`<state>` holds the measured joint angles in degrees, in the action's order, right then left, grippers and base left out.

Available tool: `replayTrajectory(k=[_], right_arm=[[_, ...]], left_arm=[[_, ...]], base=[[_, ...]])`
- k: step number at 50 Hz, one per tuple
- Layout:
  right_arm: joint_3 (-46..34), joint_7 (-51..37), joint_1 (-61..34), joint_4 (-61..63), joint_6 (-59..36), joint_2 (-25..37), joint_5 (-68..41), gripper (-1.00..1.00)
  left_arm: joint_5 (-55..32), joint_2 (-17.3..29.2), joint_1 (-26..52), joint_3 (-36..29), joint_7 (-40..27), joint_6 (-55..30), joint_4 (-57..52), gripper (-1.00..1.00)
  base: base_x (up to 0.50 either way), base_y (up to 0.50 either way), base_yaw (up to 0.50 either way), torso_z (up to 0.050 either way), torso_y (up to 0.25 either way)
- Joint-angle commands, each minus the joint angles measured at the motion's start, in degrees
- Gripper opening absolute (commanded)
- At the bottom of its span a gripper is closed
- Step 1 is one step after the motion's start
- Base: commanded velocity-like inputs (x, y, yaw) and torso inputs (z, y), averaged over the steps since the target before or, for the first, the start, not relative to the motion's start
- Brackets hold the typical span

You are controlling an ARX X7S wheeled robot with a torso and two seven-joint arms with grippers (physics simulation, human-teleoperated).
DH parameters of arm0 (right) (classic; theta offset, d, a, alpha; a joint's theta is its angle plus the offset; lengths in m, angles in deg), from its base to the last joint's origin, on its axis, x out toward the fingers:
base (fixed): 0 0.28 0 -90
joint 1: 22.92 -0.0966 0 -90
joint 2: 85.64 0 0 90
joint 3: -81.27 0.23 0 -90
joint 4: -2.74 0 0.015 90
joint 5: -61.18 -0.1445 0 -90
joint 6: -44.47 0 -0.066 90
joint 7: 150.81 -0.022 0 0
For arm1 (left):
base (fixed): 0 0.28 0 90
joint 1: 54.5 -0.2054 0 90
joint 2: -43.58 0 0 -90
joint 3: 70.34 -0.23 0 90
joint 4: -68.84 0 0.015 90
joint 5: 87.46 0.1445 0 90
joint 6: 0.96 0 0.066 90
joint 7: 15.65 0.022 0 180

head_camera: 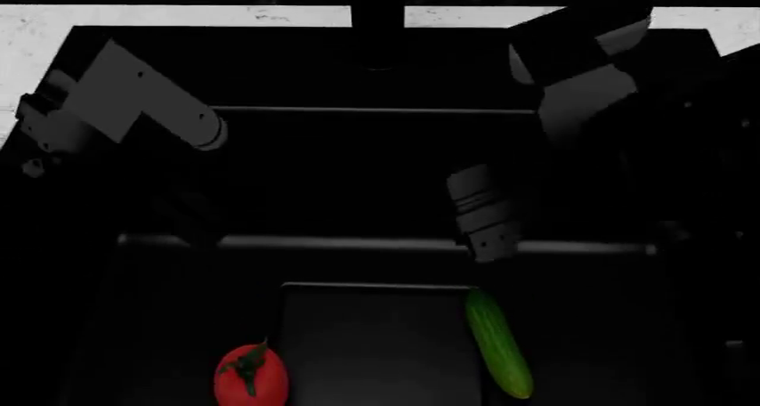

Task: Pick the vegetables from the sink and place them on the cutting board.

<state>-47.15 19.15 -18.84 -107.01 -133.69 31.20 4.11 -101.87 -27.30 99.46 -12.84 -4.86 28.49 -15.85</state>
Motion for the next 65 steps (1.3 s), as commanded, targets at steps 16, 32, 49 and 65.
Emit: replayTrajectory(k=[16,32,49,65], right_arm=[[-18.6,-16.2,-2.9,-8.0,-0.2,3.2,-39.4,1.00],[-20.4,-14.5,-4.9,-9.7,5.0,3.4,-35.1,1.00],[-22.3,-12.5,-4.4,-9.5,5.7,3.6,-34.2,1.00],[-27.1,-2.8,-4.0,-13.3,9.3,1.7,-27.4,1.00]], left_arm=[[-5.5,11.5,0.5,-18.3,16.2,-12.1,-20.0,1.00],[-6.9,12.2,-1.0,-22.1,18.5,-12.5,-22.5,1.00],[-5.9,8.5,-4.8,-21.9,17.1,-5.9,-13.1,1.00],[-3.3,5.0,-5.1,-24.3,18.0,1.9,-0.2,1.00]], base=[[0.00,0.00,0.00,0.000,0.000],[0.00,0.00,0.00,0.000,0.000],[0.00,0.00,0.00,0.000,0.000],[0.00,0.00,0.00,0.000,0.000]])
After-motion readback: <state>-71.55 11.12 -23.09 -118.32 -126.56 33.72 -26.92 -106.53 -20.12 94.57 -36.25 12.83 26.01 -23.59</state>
